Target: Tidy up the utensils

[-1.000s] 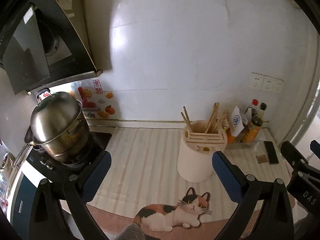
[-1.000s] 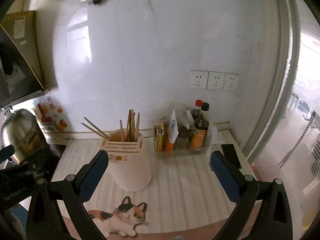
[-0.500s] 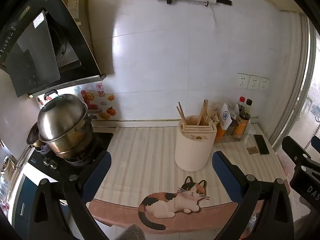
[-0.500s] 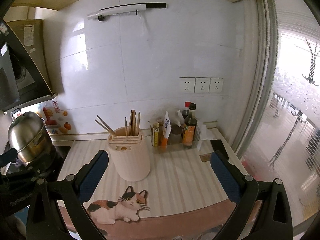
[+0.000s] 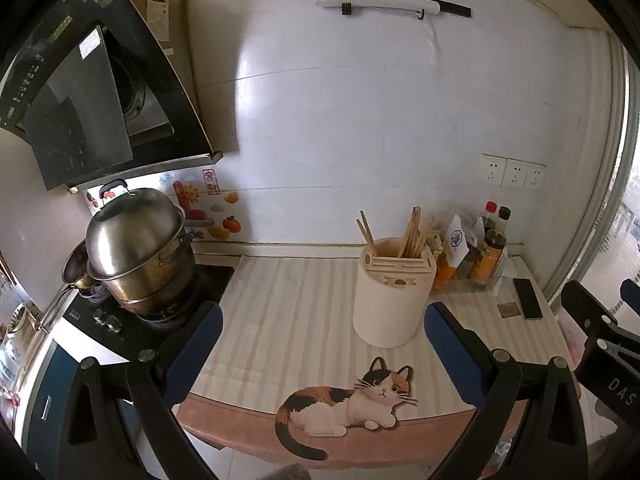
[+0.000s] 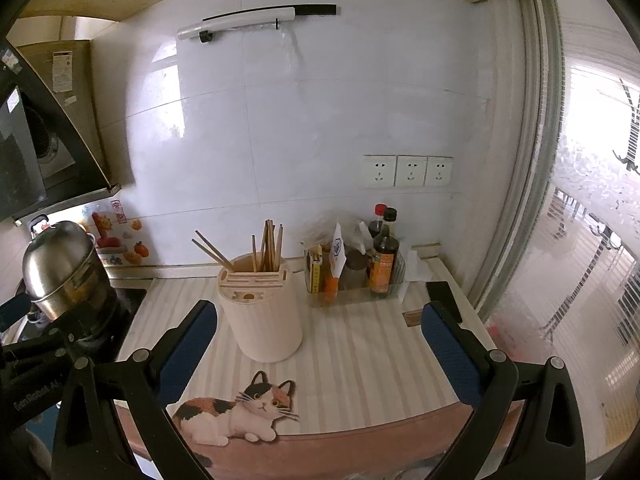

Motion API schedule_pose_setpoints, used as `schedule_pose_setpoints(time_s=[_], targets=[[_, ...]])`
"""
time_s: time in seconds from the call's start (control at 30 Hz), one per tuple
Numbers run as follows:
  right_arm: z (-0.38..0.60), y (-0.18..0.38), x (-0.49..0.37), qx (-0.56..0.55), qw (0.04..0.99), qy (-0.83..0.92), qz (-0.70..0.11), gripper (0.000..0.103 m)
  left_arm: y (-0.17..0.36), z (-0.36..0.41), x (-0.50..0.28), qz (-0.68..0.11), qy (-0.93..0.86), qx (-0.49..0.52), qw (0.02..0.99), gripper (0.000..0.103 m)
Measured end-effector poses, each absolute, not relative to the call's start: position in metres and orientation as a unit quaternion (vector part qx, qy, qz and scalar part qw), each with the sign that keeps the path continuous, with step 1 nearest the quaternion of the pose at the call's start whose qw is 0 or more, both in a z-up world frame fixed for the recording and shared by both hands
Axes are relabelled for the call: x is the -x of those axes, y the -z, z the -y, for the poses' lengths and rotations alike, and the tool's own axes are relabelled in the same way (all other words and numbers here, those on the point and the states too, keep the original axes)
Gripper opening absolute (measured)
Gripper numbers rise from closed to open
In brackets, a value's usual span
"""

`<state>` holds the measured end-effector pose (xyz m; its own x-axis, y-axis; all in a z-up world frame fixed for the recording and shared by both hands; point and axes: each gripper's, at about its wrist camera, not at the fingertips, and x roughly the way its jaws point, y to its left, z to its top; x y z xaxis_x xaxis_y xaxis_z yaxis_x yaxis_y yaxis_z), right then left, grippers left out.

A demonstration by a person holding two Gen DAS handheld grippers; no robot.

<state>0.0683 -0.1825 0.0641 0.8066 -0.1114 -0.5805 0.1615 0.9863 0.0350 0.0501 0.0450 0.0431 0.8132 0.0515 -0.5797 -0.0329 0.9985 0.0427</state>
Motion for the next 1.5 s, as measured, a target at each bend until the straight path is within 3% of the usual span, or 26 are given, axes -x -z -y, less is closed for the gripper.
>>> schedule_pose_setpoints(time_s=[1.5], targets=[[0.183,-0.059,-0.069,-0.017,0.946,0.056,-0.32,0.103,-0.038,-0.039,-0.038,-0.319,-0.024,-0.011,0.948,0.103]])
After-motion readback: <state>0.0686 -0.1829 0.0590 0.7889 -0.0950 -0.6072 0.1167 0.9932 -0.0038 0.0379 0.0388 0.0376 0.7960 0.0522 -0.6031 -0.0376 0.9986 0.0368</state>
